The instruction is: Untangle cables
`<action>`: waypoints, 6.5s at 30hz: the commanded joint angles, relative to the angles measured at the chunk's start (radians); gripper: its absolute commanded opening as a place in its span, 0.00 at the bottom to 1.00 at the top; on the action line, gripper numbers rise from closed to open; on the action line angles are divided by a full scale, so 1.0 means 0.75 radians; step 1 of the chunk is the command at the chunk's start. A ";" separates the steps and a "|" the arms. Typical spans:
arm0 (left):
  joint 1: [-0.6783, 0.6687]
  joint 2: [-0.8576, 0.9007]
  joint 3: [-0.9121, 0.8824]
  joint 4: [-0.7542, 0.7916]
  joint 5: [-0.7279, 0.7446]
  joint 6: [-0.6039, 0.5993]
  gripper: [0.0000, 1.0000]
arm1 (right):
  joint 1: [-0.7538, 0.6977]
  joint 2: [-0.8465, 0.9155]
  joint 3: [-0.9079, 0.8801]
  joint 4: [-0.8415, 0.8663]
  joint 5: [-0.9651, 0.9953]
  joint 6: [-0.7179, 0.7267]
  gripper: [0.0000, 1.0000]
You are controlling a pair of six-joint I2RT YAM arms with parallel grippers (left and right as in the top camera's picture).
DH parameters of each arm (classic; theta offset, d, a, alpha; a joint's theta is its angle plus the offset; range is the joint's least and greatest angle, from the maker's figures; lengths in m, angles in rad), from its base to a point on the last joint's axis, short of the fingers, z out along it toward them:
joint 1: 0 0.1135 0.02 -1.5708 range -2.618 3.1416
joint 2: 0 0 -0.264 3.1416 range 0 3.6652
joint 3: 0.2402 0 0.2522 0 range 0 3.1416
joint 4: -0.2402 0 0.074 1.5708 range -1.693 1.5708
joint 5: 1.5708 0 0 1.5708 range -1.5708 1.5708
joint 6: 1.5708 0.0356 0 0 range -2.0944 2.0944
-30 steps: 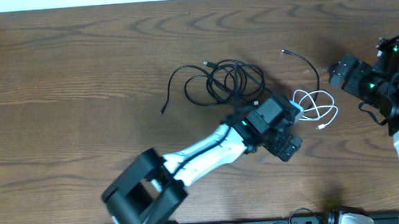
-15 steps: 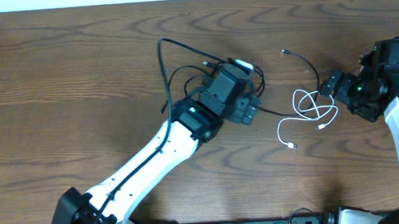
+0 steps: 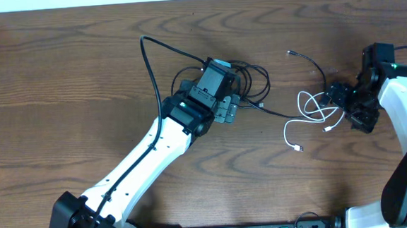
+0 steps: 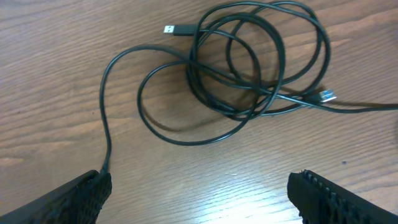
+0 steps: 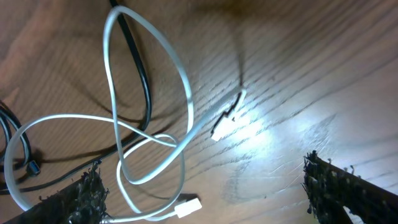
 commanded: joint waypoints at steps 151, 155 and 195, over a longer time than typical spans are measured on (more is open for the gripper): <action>0.012 -0.009 0.011 -0.116 -0.027 0.018 0.98 | -0.776 0.356 -0.005 1.336 -0.304 -0.315 0.98; 0.012 -0.009 0.011 -0.116 -0.027 0.018 0.98 | -0.773 0.351 -0.004 1.338 -0.200 -0.248 0.99; 0.012 -0.009 0.011 -0.116 -0.027 0.018 0.98 | -0.760 0.278 -0.005 1.072 -0.202 -0.235 0.01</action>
